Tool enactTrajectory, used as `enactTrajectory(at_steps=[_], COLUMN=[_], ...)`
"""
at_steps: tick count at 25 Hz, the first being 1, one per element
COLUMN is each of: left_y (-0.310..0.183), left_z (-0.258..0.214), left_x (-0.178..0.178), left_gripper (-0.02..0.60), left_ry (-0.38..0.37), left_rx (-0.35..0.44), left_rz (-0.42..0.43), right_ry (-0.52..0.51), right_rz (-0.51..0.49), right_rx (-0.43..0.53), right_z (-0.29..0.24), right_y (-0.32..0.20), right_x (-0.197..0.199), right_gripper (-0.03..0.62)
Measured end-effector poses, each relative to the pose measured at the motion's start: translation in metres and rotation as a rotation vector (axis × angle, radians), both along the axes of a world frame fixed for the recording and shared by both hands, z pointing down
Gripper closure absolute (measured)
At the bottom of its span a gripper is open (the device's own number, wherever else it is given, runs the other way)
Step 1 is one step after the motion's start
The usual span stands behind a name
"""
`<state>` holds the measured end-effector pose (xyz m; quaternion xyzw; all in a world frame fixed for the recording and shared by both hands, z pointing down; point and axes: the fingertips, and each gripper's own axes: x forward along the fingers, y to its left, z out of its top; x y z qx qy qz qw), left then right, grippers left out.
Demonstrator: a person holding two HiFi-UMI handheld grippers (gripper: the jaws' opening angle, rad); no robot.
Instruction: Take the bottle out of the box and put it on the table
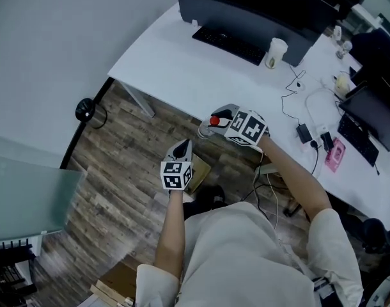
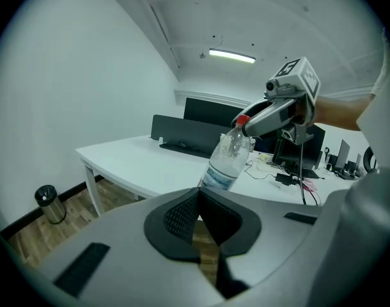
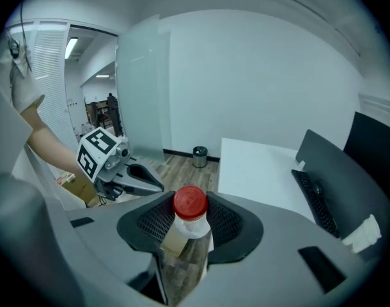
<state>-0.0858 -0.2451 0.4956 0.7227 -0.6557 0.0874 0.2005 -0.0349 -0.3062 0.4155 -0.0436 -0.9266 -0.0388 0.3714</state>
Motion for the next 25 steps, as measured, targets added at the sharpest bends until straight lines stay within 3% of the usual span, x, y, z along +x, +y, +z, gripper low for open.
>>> enactTrajectory(at_steps=[7, 13, 18, 25], left_y=[-0.003, 0.000, 0.005, 0.010], left_z=[-0.001, -0.002, 0.004, 0.003], left_x=[0.023, 0.028, 0.026, 0.010], left_gripper=[0.568, 0.569, 0.569, 0.569], left_ry=[0.011, 0.033, 0.012, -0.002], left_rx=[0.000, -0.006, -0.032, -0.032], left_rz=[0.028, 0.034, 0.047, 0.040], right_ry=[-0.095, -0.039, -0.021, -0.093], right_rz=[0.254, 0.424, 0.556, 0.598], right_rx=[-0.055, 0.015, -0.013, -0.027], right_z=[-0.018, 0.007, 0.021, 0.024], right_y=[-0.074, -0.124, -0.154, -0.158], right_x=[0.042, 0.060, 0.077, 0.073], right_gripper=[0.411, 0.411, 0.411, 0.410])
